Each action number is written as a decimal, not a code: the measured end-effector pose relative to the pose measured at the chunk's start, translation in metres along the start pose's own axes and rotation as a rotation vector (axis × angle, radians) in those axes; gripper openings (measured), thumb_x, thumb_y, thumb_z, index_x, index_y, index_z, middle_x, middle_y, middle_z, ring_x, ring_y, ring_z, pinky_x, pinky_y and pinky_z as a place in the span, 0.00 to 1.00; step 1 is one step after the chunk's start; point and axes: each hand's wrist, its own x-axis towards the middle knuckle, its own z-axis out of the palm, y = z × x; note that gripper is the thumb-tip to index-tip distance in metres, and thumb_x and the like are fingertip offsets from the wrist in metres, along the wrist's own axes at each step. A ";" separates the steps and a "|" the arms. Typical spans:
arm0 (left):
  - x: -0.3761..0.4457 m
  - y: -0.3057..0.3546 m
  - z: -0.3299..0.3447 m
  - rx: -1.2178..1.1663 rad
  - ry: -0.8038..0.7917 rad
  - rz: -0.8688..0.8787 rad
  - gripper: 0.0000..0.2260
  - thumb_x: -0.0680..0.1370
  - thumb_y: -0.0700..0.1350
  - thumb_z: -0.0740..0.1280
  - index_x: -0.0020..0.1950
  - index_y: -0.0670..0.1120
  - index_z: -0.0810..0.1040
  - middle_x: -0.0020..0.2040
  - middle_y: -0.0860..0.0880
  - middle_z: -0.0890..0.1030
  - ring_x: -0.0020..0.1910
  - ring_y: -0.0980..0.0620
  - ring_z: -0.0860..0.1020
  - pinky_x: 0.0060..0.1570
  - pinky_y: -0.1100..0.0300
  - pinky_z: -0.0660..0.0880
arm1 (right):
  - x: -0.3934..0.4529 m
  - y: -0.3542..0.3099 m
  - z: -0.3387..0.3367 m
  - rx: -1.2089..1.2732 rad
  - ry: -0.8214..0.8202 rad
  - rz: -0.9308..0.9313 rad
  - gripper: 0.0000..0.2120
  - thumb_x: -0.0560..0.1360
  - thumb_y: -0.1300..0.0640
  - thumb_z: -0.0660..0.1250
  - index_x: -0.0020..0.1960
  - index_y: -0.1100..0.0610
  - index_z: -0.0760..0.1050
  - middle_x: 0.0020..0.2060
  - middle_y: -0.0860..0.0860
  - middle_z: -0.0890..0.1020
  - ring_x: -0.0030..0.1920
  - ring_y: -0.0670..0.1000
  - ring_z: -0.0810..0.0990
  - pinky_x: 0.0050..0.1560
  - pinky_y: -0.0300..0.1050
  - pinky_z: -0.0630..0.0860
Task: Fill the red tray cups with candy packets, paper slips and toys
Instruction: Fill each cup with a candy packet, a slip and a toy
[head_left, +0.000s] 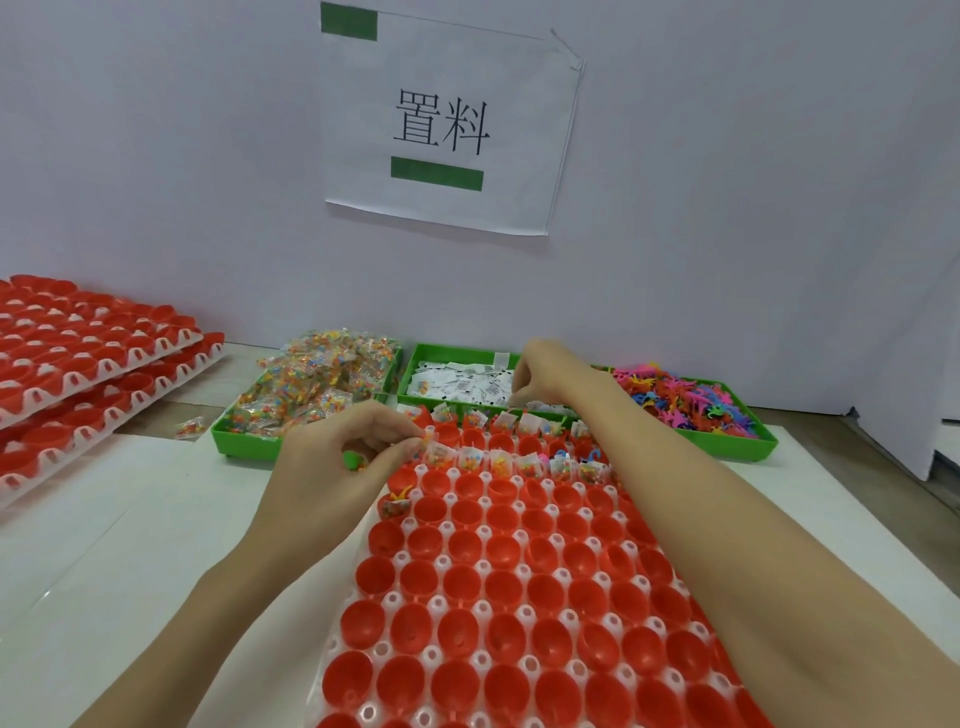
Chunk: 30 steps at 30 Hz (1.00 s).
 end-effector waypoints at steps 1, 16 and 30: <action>0.000 0.001 0.000 0.003 0.002 0.002 0.06 0.75 0.39 0.77 0.46 0.51 0.86 0.41 0.57 0.85 0.42 0.54 0.84 0.44 0.64 0.79 | 0.002 -0.001 0.000 -0.021 0.005 -0.015 0.11 0.74 0.55 0.77 0.52 0.62 0.86 0.49 0.55 0.87 0.49 0.54 0.86 0.53 0.46 0.81; -0.001 0.010 0.002 -0.104 -0.016 -0.112 0.05 0.71 0.42 0.80 0.43 0.51 0.87 0.40 0.54 0.87 0.40 0.52 0.85 0.44 0.58 0.82 | -0.013 0.003 0.001 0.339 0.344 0.145 0.07 0.77 0.59 0.73 0.52 0.62 0.86 0.50 0.56 0.87 0.44 0.48 0.80 0.49 0.42 0.76; -0.004 0.034 0.010 -0.506 -0.168 -0.343 0.07 0.71 0.44 0.78 0.48 0.49 0.88 0.45 0.44 0.88 0.47 0.46 0.87 0.47 0.64 0.81 | -0.168 -0.034 0.008 0.943 0.357 -0.108 0.02 0.77 0.58 0.74 0.48 0.55 0.85 0.38 0.50 0.87 0.38 0.47 0.86 0.41 0.37 0.80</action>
